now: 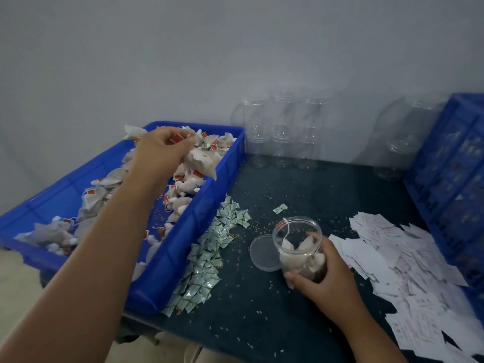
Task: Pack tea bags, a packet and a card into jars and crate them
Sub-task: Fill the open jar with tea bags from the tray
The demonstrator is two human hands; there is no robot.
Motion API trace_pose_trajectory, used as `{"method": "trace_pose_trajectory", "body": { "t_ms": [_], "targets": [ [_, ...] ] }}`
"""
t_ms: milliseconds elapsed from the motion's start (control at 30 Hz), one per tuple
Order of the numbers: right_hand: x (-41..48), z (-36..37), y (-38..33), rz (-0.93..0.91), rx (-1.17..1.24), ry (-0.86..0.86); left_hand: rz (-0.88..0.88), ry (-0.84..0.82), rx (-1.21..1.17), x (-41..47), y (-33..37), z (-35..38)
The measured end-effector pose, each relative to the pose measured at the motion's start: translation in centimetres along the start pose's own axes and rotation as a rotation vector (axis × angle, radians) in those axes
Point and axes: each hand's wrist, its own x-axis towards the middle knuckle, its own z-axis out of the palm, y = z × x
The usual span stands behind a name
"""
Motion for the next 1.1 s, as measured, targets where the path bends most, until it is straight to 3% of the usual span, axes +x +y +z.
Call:
{"method": "trace_pose_trajectory", "body": {
  "t_ms": [167,400,467,567,667,733,800,900,1000,1100],
  "targets": [
    [0.2,-0.1,0.0,0.008,0.001,-0.024,0.014,-0.213,-0.168,-3.7,2.2,4.9],
    [0.1,-0.2,0.4,0.027,0.000,-0.026,-0.186,-0.502,-0.352,-9.1,0.7,11.6],
    [0.1,-0.3,0.5,0.026,0.003,0.002,-0.120,-0.521,-0.229,-10.0,0.1,12.7],
    [0.0,-0.3,0.4,0.046,-0.011,0.036,0.134,-0.578,0.089,-10.8,-0.3,13.1],
    [0.2,-0.2,0.7,0.053,-0.028,0.025,0.360,-0.751,0.379,-11.3,-0.2,12.3],
    [0.3,-0.2,0.7,0.047,-0.021,0.025,0.444,-0.879,0.425,-11.8,0.0,11.5],
    [0.3,-0.3,0.6,0.040,-0.016,0.014,0.435,-0.977,0.352,-12.4,0.1,11.0],
    [0.3,-0.3,0.5,0.041,-0.014,-0.003,0.499,-0.911,0.370,-12.6,-0.2,10.8],
    [0.3,-0.2,0.3,0.032,-0.013,-0.012,0.424,-0.919,0.328,-12.3,-0.2,10.6],
    [0.2,-0.3,0.2,0.015,-0.019,-0.027,0.364,-1.028,0.354,-11.4,0.1,10.0]
  ]
}}
